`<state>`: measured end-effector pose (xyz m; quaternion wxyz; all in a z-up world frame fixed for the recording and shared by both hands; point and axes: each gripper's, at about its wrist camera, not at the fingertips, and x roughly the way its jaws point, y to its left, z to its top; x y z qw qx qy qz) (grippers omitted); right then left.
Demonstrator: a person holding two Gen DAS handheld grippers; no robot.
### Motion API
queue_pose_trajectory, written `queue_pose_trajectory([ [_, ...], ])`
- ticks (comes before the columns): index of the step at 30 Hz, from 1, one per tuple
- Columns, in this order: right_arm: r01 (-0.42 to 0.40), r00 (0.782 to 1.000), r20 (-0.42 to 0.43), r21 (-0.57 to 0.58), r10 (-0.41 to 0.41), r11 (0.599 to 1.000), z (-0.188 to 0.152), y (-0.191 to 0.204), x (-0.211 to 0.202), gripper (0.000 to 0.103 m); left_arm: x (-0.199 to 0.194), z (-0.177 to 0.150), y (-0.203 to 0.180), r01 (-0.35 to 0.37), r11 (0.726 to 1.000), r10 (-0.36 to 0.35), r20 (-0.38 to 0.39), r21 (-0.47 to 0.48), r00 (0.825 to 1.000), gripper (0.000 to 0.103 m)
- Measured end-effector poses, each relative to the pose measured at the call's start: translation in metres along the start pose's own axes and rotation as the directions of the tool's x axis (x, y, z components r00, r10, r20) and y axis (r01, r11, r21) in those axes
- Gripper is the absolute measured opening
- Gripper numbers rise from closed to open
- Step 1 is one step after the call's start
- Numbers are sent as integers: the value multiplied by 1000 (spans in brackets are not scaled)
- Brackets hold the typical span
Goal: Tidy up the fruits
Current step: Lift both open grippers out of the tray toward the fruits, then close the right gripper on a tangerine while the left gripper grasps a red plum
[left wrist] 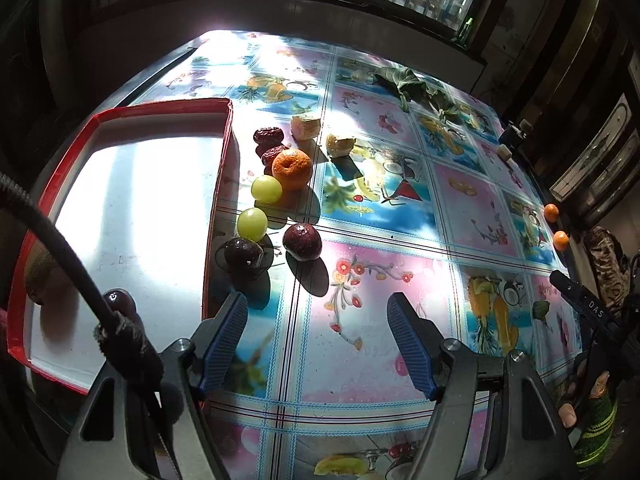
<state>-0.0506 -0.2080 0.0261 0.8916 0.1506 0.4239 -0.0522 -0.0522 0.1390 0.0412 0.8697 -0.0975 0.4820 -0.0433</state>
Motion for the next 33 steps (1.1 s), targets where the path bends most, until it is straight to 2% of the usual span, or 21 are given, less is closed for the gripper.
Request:
queue_pose_trajectory([
  [3, 61, 997, 35, 61, -64, 996, 20, -25, 0, 66, 8, 7, -2, -3, 1000, 3, -18, -10, 1000, 72],
  [8, 113, 989, 75, 179, -128, 977, 47, -62, 5, 67, 22, 18, -7, -5, 1000, 5, -32, -20, 999, 72],
  [16, 183, 976, 76, 230, -206, 956, 71, -90, 24, 67, 53, 28, -5, -45, 998, 42, -78, -35, 996, 71],
  [20, 192, 975, 63, 259, -214, 947, 75, -99, 35, 67, 62, 28, -6, -54, 998, 52, -83, -24, 995, 67],
  [24, 223, 967, 61, 256, -246, 941, 82, -100, 45, 67, 64, 27, -11, -62, 998, 63, -71, 12, 996, 60],
  [28, 266, 959, 46, 189, -279, 945, 88, -87, 55, 66, 63, 28, -9, -52, 998, 53, -63, 16, 997, 55],
  [30, 281, 957, 27, 142, -288, 949, 89, -79, 62, 58, 62, 28, -7, -46, 999, 47, -58, 19, 997, 51],
  [33, 300, 954, -10, 91, -301, 950, 90, -72, 71, 57, 62, 28, -5, -30, 999, 31, -57, 25, 998, 50],
])
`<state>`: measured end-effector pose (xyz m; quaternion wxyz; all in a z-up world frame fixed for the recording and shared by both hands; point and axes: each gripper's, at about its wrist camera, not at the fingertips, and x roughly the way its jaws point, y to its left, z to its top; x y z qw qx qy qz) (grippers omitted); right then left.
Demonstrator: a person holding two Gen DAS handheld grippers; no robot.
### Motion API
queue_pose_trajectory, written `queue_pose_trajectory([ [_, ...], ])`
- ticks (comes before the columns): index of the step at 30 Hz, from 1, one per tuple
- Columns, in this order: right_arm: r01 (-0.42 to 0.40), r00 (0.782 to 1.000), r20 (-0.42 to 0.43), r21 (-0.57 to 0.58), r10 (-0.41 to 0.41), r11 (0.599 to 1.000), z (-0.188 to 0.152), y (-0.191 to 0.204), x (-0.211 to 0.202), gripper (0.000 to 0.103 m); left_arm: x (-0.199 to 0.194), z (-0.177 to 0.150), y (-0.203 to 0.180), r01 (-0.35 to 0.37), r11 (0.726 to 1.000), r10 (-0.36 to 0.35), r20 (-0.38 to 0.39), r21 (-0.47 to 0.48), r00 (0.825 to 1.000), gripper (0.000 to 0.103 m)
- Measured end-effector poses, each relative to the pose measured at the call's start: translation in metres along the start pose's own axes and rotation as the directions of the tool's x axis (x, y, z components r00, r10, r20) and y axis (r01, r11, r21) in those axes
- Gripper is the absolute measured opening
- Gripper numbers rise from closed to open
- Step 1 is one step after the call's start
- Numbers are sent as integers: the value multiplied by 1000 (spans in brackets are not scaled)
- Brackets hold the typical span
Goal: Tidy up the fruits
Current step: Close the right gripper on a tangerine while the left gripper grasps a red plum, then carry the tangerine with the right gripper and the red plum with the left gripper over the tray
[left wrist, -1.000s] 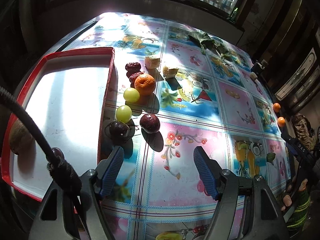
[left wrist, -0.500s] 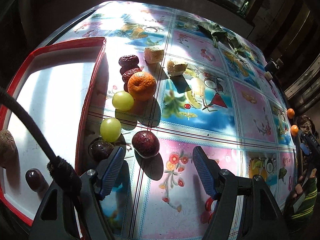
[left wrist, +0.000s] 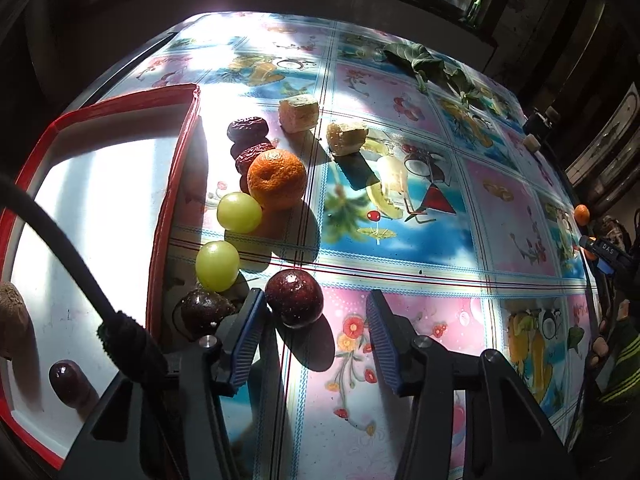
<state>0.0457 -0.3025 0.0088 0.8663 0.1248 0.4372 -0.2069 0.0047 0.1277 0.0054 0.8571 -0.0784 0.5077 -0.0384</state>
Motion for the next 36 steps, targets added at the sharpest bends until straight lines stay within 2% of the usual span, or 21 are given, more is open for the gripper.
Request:
queue_pose_trajectory([
  [2, -2, 1000, -13, -8, 2, 1000, 1, 1, 3, 52, 1, 1, -1, -6, 1000, 6, 0, 5, 1000, 50],
  [3, -13, 1000, -8, -7, 13, 1000, 1, 0, 2, 41, 1, 2, -2, -13, 1000, 13, 2, 8, 1000, 48],
  [5, -35, 999, -6, -8, 35, 999, -2, 0, 0, 37, 2, 2, 0, -16, 1000, 16, 2, 12, 1000, 29],
  [6, -51, 999, -6, -12, 51, 999, -4, 1, -2, 37, 2, 3, 1, -7, 1000, 7, -1, 11, 1000, 27],
  [8, -84, 996, -5, -23, 84, 996, -10, 6, -8, 37, 1, 2, 4, 8, 1000, -8, -3, 4, 1000, 27],
  [13, -192, 981, 3, -42, 193, 980, -28, 14, -25, 37, -2, -2, -1, -6, 1000, 6, -2, 20, 1000, 26],
  [17, -291, 957, -3, -53, 291, 955, -47, 25, -42, 37, -4, -7, -7, 8, 1000, -8, -10, 12, 1000, 26],
  [21, -342, 940, -28, -106, 341, 934, -65, 46, -56, 37, -7, -14, -23, -26, 999, 27, -7, 41, 1000, 26],
  [27, -369, 929, -56, -163, 365, 915, -87, 72, -74, 37, -20, -23, -38, -71, 995, 70, 23, 64, 997, 26],
  [32, -368, 929, -60, -230, 364, 901, -105, 94, -95, 37, -34, -29, -45, -136, 987, 132, 61, 80, 989, 26],
  [36, -361, 931, -57, -278, 359, 890, -118, 109, -111, 37, -41, -34, -43, -161, 984, 156, 74, 71, 985, 26],
])
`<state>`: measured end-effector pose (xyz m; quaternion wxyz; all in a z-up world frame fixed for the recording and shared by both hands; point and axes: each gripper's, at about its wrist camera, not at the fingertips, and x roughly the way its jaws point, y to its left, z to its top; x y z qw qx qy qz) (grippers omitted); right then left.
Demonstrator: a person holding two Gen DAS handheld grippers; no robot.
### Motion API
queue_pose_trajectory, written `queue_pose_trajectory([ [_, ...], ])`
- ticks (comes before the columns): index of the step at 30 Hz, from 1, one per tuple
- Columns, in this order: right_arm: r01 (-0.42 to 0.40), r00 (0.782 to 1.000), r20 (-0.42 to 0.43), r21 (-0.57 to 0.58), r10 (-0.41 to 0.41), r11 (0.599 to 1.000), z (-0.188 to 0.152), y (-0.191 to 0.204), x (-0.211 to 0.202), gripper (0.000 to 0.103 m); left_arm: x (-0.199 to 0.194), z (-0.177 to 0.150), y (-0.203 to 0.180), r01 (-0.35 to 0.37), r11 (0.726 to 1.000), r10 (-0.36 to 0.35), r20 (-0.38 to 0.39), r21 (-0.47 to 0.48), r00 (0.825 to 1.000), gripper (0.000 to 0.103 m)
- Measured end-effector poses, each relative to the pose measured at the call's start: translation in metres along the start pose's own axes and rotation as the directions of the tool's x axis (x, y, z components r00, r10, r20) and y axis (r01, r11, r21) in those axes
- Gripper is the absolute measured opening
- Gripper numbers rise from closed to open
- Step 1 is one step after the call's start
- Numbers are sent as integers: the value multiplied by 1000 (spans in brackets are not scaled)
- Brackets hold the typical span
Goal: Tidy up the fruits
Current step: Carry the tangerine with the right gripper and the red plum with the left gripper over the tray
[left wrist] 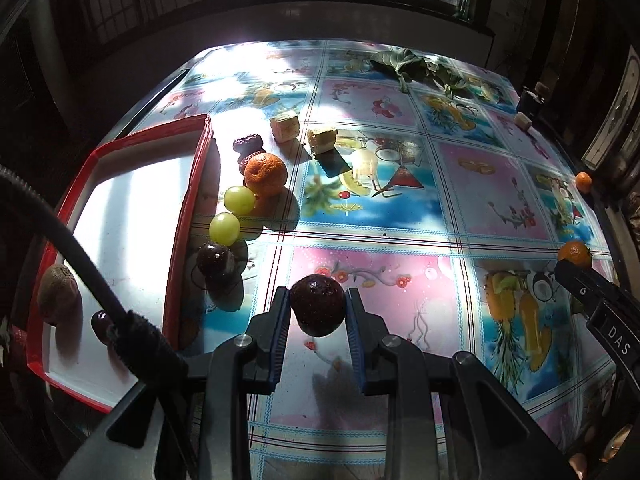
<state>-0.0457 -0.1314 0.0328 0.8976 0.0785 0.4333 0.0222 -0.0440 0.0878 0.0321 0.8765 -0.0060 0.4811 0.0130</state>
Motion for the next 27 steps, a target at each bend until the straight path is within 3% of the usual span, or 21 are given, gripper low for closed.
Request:
queue_pose_trajectory([
  [11, -3, 1000, 2, -91, 3, 996, -18, 44, -12, 37, -14, -11, 14, -33, 999, 33, 8, -24, 999, 26],
  [27, -30, 999, 10, -124, 32, 992, -24, 69, -23, 37, -26, -19, 27, -58, 998, 60, 34, -37, 998, 26],
])
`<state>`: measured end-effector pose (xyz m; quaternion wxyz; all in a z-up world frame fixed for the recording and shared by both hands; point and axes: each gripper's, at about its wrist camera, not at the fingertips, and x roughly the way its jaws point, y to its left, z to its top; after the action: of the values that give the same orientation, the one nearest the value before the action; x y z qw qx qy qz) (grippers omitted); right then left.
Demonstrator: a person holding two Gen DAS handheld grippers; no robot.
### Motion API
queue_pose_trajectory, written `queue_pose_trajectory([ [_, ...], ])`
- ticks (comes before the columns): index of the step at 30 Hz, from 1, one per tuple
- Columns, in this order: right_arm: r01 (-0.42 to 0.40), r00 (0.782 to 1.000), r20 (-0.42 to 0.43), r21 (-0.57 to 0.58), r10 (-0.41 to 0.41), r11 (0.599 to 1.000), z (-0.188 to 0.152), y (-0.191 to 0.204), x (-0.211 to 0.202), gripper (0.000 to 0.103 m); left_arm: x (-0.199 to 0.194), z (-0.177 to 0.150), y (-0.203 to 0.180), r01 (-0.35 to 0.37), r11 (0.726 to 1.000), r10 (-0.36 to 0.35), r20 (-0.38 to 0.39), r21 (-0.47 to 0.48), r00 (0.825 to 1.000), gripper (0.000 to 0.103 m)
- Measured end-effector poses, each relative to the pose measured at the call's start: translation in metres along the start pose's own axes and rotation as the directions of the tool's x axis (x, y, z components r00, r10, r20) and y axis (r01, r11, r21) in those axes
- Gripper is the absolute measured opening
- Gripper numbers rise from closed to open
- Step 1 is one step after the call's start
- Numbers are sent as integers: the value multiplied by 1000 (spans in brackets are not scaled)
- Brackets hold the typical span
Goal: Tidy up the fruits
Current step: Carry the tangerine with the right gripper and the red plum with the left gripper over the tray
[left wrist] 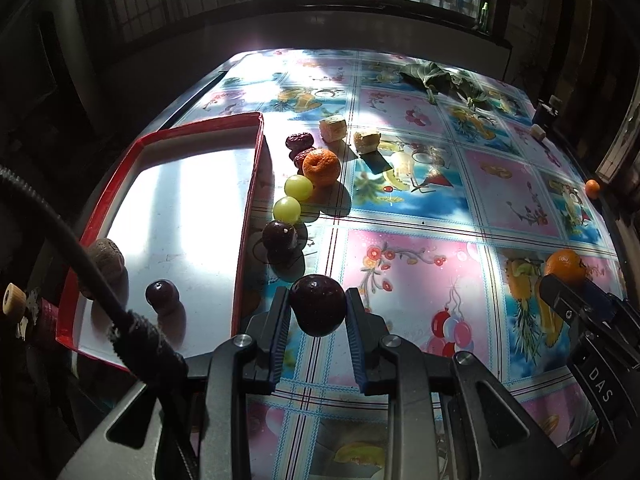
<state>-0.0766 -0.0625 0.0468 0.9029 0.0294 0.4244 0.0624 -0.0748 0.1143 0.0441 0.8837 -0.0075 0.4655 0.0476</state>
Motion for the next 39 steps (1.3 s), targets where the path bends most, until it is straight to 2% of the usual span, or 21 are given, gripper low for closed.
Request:
queue_pose_trajectory([
  [14, -10, 1000, -4, -25, 10, 1000, 0, 18, -1, 37, -5, 0, 11, -12, 1000, 12, 22, -18, 1000, 27],
  [39, -20, 999, -33, -82, 18, 996, 5, 48, 13, 38, 3, 3, 36, 10, 998, -10, 4, -60, 1000, 27],
])
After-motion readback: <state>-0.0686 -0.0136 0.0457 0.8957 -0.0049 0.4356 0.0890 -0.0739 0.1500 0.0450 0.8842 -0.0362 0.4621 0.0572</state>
